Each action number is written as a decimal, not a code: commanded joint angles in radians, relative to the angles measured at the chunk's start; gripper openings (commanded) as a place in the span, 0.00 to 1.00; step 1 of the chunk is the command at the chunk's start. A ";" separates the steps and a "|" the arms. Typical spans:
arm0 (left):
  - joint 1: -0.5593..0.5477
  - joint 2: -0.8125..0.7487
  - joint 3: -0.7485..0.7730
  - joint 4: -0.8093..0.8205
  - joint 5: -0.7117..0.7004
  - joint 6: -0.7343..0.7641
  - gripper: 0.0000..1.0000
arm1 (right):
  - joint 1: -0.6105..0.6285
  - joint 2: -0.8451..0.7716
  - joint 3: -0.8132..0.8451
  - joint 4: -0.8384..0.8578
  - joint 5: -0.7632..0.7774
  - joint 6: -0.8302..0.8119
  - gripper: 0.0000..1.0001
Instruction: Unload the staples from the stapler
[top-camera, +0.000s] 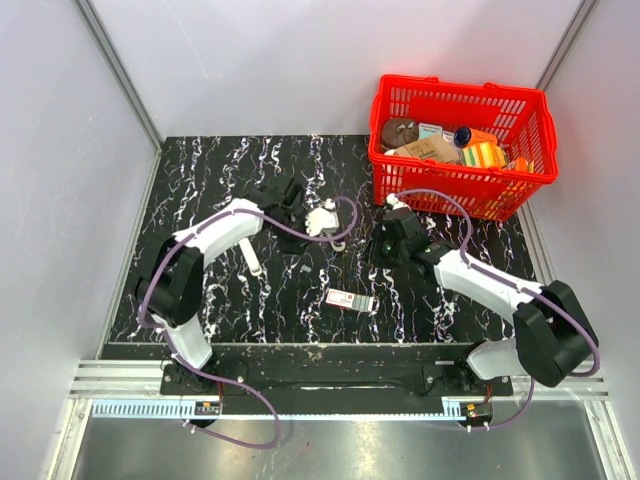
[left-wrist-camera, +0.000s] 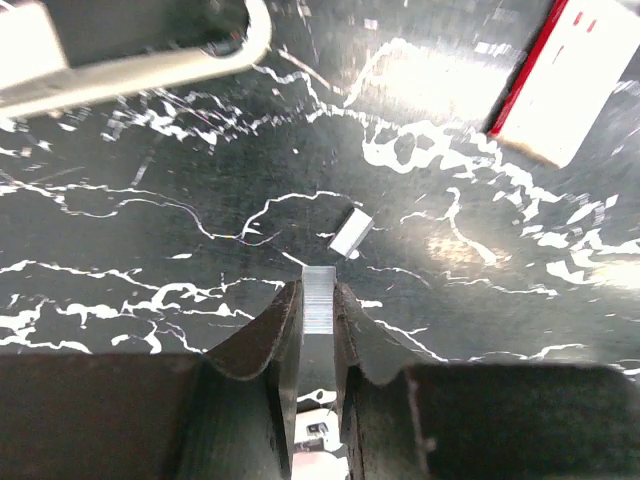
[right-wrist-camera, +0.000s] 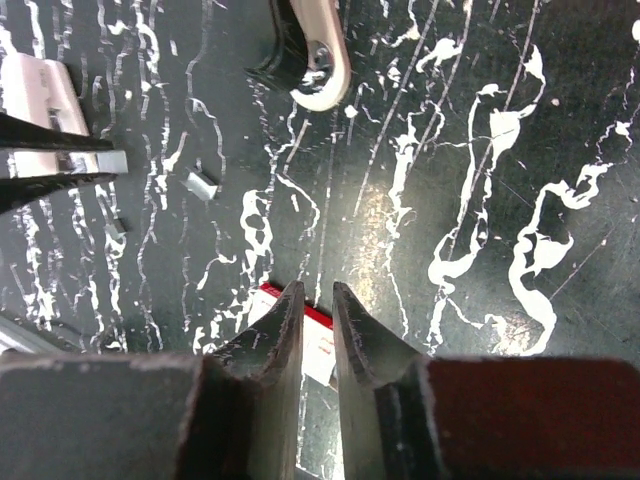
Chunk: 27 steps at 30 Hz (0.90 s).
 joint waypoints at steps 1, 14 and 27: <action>0.040 -0.107 0.126 -0.090 0.177 -0.121 0.00 | -0.002 -0.101 0.024 0.056 -0.036 -0.032 0.27; 0.129 -0.230 0.199 0.644 0.732 -1.167 0.00 | -0.002 -0.299 0.142 0.165 -0.194 -0.081 0.55; 0.134 -0.234 -0.050 1.679 0.694 -2.132 0.05 | -0.002 -0.361 0.159 0.349 -0.307 0.057 0.57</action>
